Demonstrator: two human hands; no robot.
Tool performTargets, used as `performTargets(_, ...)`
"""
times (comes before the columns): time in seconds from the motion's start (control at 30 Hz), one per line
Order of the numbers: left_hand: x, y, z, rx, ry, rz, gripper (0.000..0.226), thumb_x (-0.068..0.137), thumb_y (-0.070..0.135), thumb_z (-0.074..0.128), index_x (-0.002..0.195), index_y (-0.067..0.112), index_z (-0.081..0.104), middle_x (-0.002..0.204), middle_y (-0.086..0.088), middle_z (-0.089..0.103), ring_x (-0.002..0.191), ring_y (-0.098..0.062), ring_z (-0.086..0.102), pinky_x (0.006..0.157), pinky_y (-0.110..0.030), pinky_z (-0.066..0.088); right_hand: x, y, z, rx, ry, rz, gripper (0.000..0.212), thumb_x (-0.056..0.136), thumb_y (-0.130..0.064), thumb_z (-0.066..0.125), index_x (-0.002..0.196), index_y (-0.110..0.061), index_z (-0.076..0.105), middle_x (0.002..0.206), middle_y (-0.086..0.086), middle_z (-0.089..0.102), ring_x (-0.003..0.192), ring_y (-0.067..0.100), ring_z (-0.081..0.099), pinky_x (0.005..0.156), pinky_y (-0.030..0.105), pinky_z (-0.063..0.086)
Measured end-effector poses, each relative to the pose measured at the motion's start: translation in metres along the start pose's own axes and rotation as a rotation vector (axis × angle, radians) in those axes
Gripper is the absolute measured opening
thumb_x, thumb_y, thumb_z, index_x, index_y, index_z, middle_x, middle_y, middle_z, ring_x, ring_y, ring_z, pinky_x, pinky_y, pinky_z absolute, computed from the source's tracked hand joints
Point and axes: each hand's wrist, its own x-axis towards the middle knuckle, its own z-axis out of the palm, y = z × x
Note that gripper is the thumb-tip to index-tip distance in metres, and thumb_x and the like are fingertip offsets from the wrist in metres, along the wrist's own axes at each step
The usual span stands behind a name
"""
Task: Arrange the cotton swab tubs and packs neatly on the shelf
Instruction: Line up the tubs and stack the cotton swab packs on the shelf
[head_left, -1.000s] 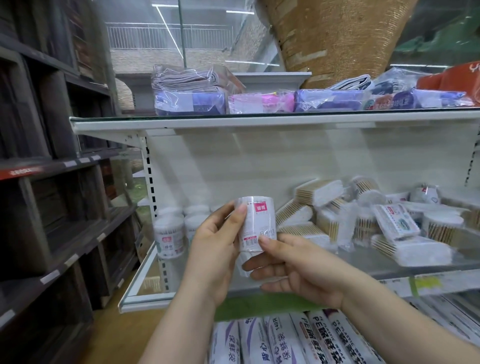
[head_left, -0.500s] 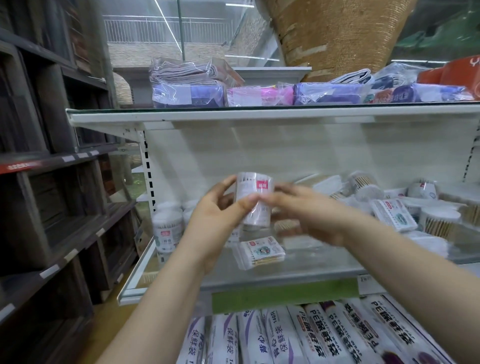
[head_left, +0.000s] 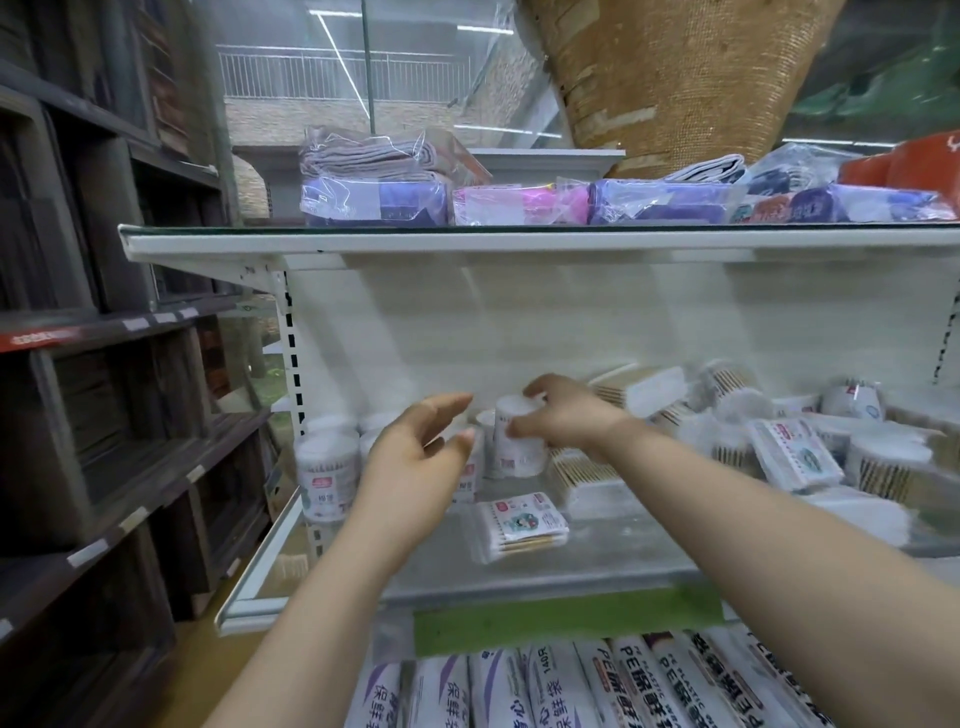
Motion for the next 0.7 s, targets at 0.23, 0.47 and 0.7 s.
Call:
performTargets(0.23, -0.015, -0.008, -0.015, 0.059, -0.036, -0.061, 0.039, 0.094, 0.002, 0.046, 0.097, 0.036, 0.065, 0.107, 0.028, 0.057, 0.102, 0.014, 0.049, 0.08, -0.008, 0.039, 0.013, 0.017, 0.023, -0.054, -0.034, 0.041, 0.066, 0.078, -0.026, 0.073, 0.135, -0.012, 0.044, 0.131, 0.01, 0.052, 0.111, 0.027, 0.055, 0.085, 0.032, 0.049)
performTargets(0.47, -0.022, -0.013, -0.019, 0.026, 0.013, -0.122, 0.038, 0.094, 0.003, 0.047, 0.097, 0.035, 0.066, 0.117, 0.015, 0.062, 0.105, 0.005, 0.054, 0.07, -0.011, 0.04, 0.014, 0.021, 0.029, 0.045, -0.103, 0.053, 0.065, 0.078, -0.02, 0.074, 0.135, -0.016, 0.044, 0.132, 0.007, 0.049, 0.093, 0.023, 0.057, 0.055, 0.022, 0.043)
performTargets(0.7, -0.029, -0.018, -0.022, 0.084, 0.023, -0.152, 0.034, 0.095, 0.008, 0.048, 0.103, 0.036, 0.066, 0.11, 0.015, 0.064, 0.087, 0.003, 0.056, 0.055, -0.004, 0.044, 0.016, 0.024, 0.008, 0.24, -0.257, 0.164, 0.054, 0.084, -0.015, 0.069, 0.132, -0.018, 0.047, 0.117, 0.009, 0.06, 0.108, 0.03, 0.061, 0.095, 0.045, 0.05)
